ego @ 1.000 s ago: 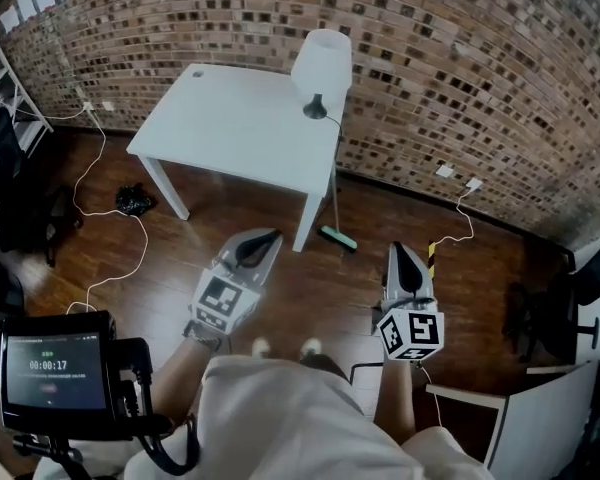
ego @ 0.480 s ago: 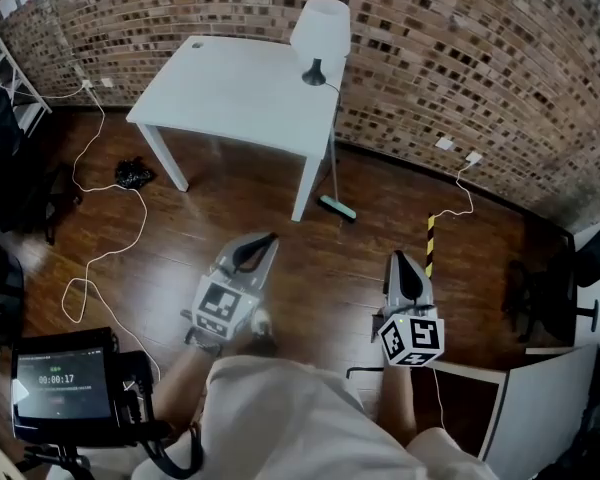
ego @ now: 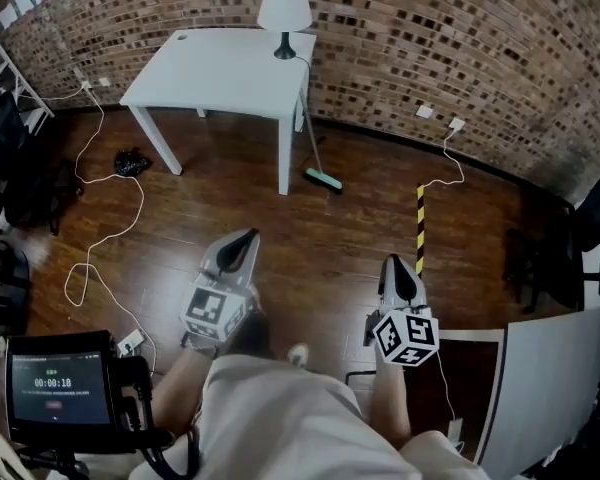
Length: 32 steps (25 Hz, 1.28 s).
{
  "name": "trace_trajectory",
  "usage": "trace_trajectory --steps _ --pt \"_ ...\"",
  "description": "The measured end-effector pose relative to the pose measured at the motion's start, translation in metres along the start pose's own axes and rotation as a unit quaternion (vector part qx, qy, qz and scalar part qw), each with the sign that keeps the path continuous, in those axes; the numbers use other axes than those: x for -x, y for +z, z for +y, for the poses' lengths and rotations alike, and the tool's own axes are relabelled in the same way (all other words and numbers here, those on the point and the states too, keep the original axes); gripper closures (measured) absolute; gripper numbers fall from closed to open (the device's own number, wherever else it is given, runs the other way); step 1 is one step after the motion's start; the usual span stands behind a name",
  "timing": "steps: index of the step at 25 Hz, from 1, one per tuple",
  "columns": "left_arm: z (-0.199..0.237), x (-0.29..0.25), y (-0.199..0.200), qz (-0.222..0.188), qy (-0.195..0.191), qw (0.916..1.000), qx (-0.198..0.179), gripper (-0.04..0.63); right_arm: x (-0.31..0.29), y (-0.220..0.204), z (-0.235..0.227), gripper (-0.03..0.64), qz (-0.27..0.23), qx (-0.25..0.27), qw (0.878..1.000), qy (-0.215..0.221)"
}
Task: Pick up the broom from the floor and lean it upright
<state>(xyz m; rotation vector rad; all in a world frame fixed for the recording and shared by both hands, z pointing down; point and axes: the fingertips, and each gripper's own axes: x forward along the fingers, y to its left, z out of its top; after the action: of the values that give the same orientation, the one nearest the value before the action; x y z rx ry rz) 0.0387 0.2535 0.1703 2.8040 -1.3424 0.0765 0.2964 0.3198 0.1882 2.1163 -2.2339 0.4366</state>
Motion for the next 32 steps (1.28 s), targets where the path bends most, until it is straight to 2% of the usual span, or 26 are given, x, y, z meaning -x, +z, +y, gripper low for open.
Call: trace_trajectory --steps 4,8,12,16,23,32 --pt "-0.032 0.030 0.003 -0.003 0.010 0.9999 0.001 0.595 0.044 0.007 -0.006 0.603 -0.024 0.023 0.999 0.034" --pt "-0.047 0.046 0.009 -0.008 0.008 0.9999 -0.004 0.594 0.062 0.013 0.003 0.604 -0.041 0.017 0.997 0.058" --pt "-0.043 0.054 0.014 -0.013 0.005 0.9999 -0.008 0.594 0.062 0.023 0.027 0.604 -0.054 0.021 0.995 0.079" --pt "-0.031 0.058 0.020 -0.021 0.009 0.9997 -0.010 0.594 0.058 0.023 0.056 0.606 -0.039 0.057 0.993 0.100" --pt "-0.010 0.060 0.024 -0.025 -0.001 0.9995 -0.020 0.595 0.043 0.031 0.092 0.606 -0.049 0.087 0.990 0.102" --pt "0.001 0.054 0.018 -0.022 -0.019 0.9995 -0.014 0.595 0.030 0.033 0.096 0.606 -0.047 0.088 0.992 0.083"
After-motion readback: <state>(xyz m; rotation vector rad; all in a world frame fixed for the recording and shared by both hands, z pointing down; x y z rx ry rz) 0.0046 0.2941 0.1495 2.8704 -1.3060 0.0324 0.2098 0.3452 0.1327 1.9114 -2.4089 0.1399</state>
